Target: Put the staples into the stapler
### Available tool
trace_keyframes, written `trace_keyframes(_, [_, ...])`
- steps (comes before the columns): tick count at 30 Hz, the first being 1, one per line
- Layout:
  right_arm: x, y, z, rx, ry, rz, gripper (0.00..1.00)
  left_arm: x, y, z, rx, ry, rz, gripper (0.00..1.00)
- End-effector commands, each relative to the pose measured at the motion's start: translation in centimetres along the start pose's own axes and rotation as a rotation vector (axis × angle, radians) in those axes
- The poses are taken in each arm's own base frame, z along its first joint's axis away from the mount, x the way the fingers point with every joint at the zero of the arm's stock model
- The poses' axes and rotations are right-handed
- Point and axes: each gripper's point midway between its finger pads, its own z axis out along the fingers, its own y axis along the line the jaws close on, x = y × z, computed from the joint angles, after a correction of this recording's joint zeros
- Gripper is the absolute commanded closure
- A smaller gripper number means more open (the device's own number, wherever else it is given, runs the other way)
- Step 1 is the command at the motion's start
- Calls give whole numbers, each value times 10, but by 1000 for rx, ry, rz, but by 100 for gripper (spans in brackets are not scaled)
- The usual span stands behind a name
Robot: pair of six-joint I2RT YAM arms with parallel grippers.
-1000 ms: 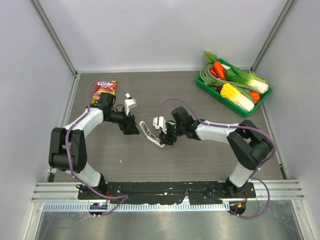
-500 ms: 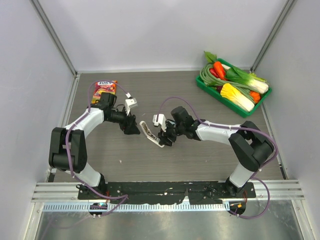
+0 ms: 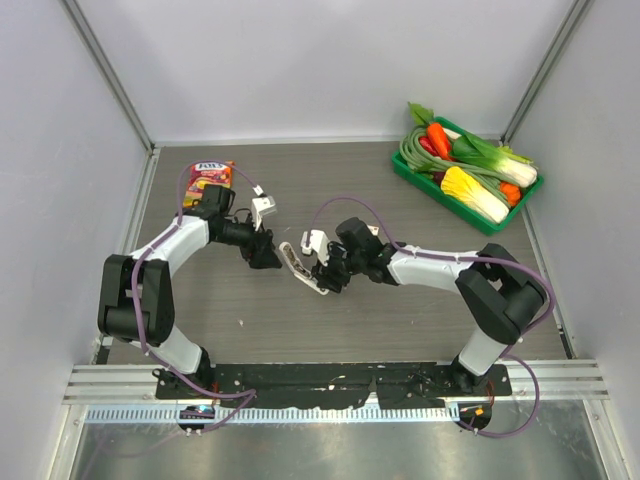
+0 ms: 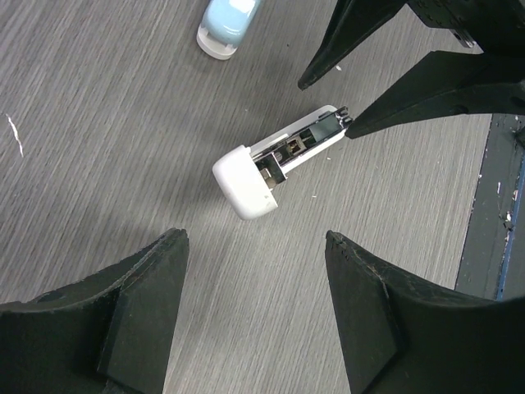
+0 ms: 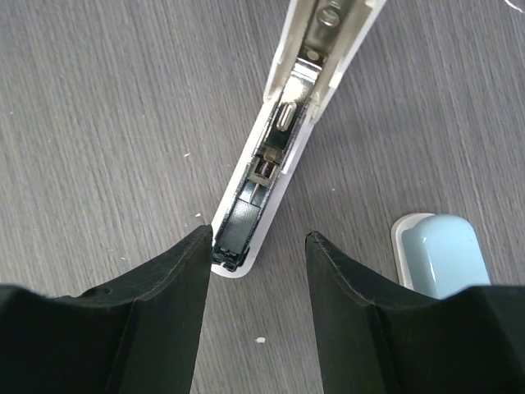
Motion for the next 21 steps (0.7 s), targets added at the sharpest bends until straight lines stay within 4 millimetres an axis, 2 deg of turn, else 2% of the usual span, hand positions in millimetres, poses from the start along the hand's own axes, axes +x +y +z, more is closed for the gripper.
trace_keyframes(1, [-1, -8, 4, 39, -1, -19, 46, -14, 4, 0, -8, -32, 39, 29])
trace_keyframes(10, [3, -1, 8, -1, 9, -11, 48, -18, 11, 1, -14, -41, 47, 29])
trace_keyframes(15, [10, -1, 11, -3, 29, -32, 62, -22, 13, 3, -7, -53, 52, 29])
trace_keyframes(16, [12, -2, 11, -1, 35, -41, 67, -24, 14, 4, -6, -57, 56, 29])
trace_keyframes(20, [14, -4, 12, 6, 42, -57, 76, -30, 13, 5, 20, -74, 63, 30])
trace_keyframes(21, [15, -5, 13, 8, 44, -56, 77, -32, 9, 5, 44, -84, 64, 34])
